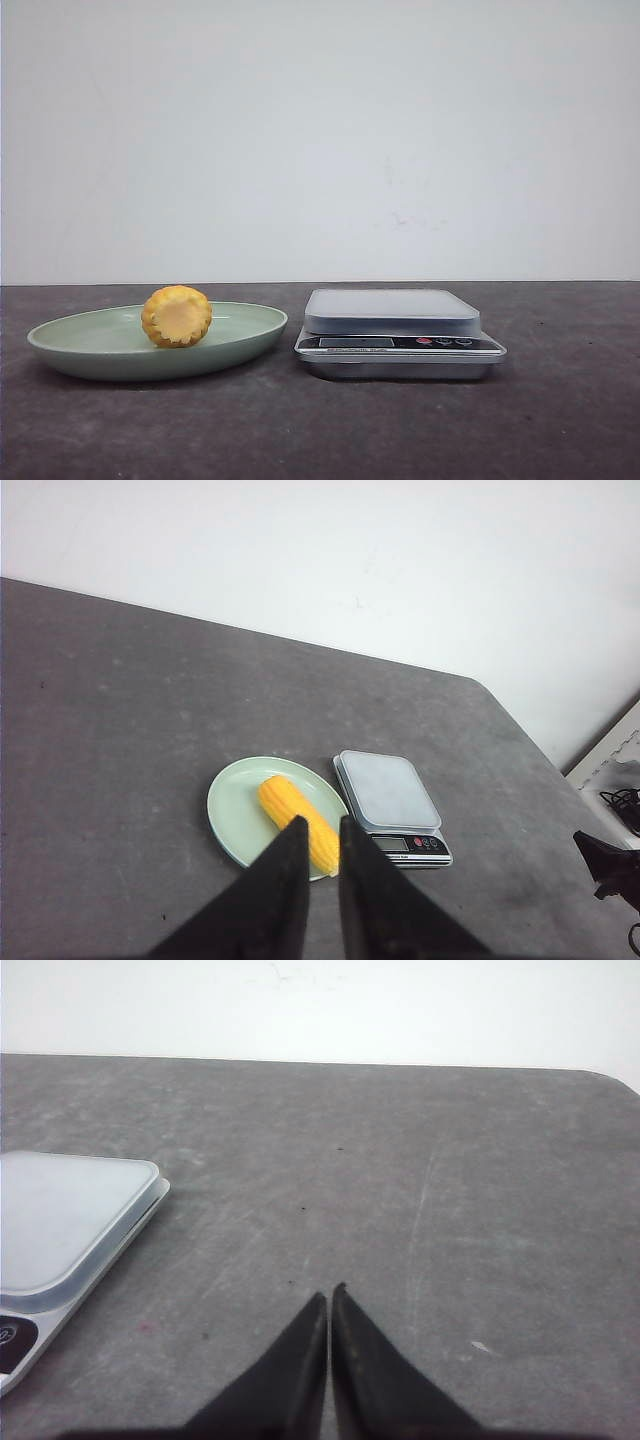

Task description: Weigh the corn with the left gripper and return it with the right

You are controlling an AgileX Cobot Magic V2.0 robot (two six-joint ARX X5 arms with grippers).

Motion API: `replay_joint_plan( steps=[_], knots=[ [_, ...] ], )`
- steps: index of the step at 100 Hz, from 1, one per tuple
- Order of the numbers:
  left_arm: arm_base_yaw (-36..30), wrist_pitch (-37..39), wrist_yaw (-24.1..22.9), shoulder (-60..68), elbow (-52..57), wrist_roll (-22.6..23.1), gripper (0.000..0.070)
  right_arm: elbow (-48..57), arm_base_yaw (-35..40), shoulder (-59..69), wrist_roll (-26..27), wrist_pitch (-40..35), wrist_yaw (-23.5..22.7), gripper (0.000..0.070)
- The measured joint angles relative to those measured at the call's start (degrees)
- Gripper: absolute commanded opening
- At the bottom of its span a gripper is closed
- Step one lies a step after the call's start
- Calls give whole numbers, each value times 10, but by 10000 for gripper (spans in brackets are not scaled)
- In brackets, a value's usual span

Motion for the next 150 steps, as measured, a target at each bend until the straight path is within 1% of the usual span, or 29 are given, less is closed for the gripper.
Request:
replay_joint_plan(
  steps=[19,24,27,34,43,45,50,54,59,64,74,86,94,104,118,123,141,150],
  knots=[
    [10,0,0,0,0,3,16,0,0,0,0,0,0,6],
    [25,3,2,0,-3,14,16,0,0,0,0,0,0,6],
    [37,16,9,-2,-11,24,16,0,0,0,0,0,0,6],
    [70,89,32,-6,-43,66,16,0,0,0,0,0,0,6],
    [114,207,78,-8,-97,141,16,0,0,0,0,0,0,6],
    [126,241,94,-9,-117,164,16,0,0,0,0,0,0,6],
    [152,307,121,-13,-160,204,16,0,0,0,0,0,0,6],
    [173,355,137,-17,-197,224,16,0,0,0,0,0,0,6],
    [201,414,149,-22,-246,232,16,0,0,0,0,0,0,6],
    [228,468,156,-24,-296,229,16,0,0,0,0,0,0,6],
    [276,559,178,-26,-402,204,16,0,0,0,0,0,0,6],
    [307,621,191,-31,-523,169,16,0,0,0,0,0,0,6],
    [311,625,191,-48,-582,147,16,0,0,0,0,0,0,6],
    [314,628,191,-92,-637,136,16,0,0,0,0,0,0,6],
    [325,684,191,-177,-718,131,16,0,0,0,0,1,0,6],
    [336,695,195,-180,-742,131,16,0,0,0,0,1,0,6],
    [392,638,205,-180,-778,131,16,0,0,2,0,3,-1,6],
    [407,644,204,-180,-790,131,16,-1,0,3,0,4,0,6]
  ],
)
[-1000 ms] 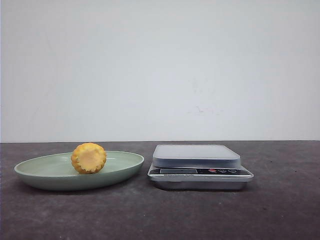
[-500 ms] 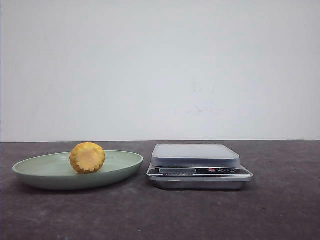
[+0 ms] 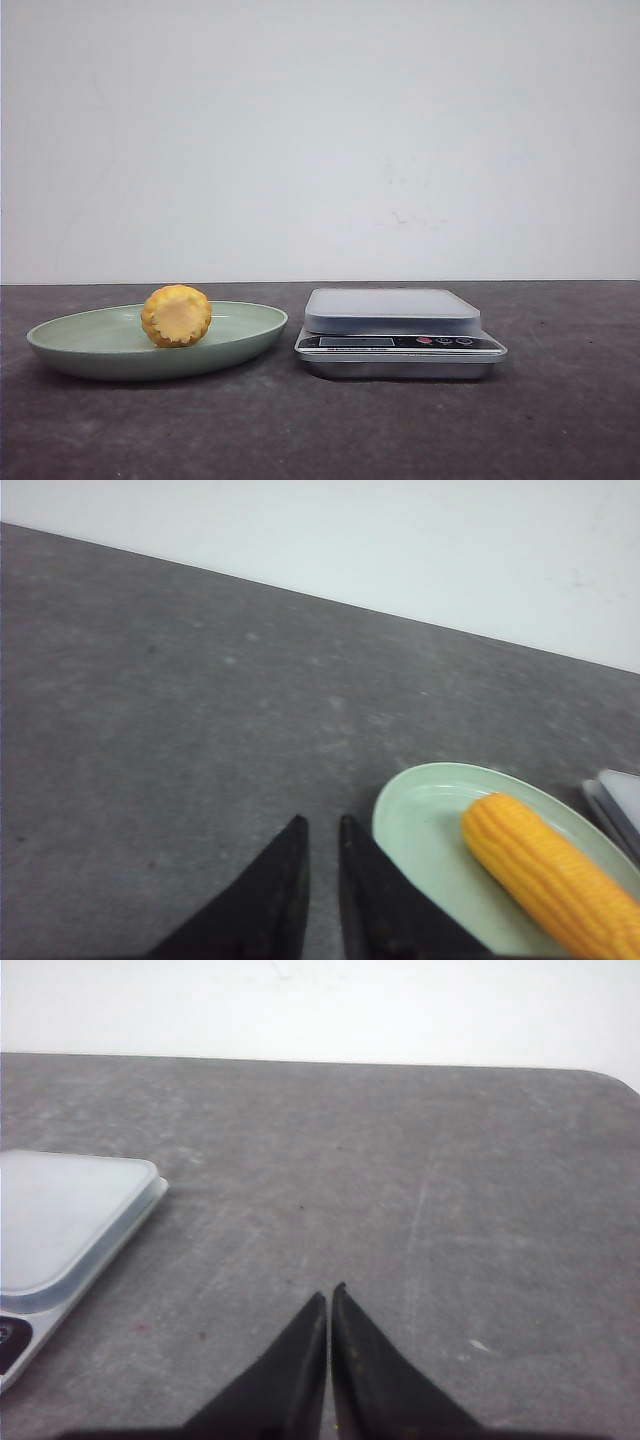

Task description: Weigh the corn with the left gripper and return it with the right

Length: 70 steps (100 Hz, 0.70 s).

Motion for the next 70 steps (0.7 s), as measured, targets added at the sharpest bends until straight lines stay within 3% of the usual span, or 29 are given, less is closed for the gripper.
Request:
replay_joint_plan(
  steps=[35,57,70],
  knots=[
    [-1,70,1,-1,-67,-21,16,0,0,0,0,3,0,6],
    [-1,70,-3,-1,-67,48,16,0,0,0,0,6,0,6],
    [-8,68,-27,-1,-67,66,16,0,0,0,0,6,0,6]
  ],
)
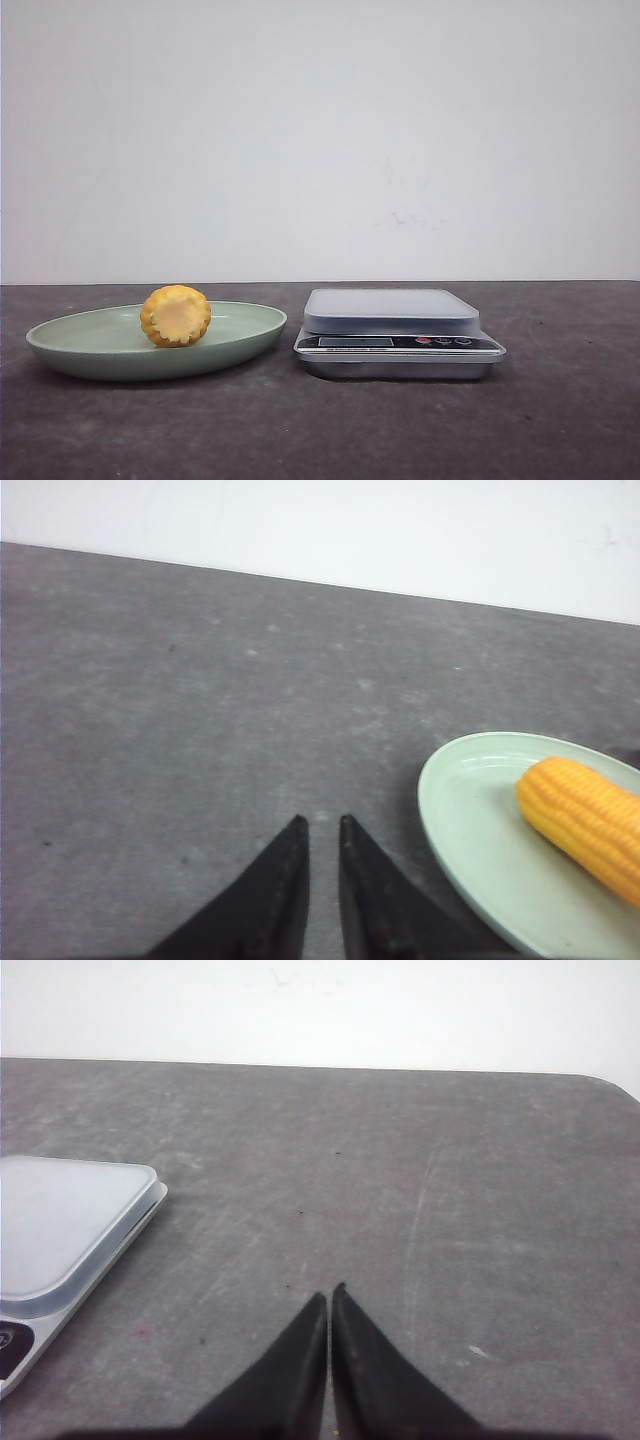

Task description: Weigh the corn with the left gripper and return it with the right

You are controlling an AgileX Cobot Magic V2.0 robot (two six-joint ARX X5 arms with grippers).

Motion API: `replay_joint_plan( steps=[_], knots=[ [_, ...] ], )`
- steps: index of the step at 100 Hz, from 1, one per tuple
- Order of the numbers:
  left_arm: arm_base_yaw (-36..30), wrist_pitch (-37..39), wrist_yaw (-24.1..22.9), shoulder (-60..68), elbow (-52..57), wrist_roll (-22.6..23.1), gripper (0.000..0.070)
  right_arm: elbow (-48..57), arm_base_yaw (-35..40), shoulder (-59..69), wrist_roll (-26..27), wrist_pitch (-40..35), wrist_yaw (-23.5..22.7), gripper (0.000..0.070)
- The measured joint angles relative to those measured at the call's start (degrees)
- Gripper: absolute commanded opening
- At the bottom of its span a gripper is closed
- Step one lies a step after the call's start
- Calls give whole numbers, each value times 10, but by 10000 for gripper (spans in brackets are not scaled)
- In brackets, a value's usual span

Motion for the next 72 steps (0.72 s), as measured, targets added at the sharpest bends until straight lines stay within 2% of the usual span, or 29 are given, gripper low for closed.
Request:
replay_joint_plan(
  steps=[18,72],
  knots=[
    [-20,0,-1,0,0,9,16,0,0,0,0,0,0,6],
    [-20,0,-2,0,0,9,16,0,0,0,0,0,0,6]
  ],
)
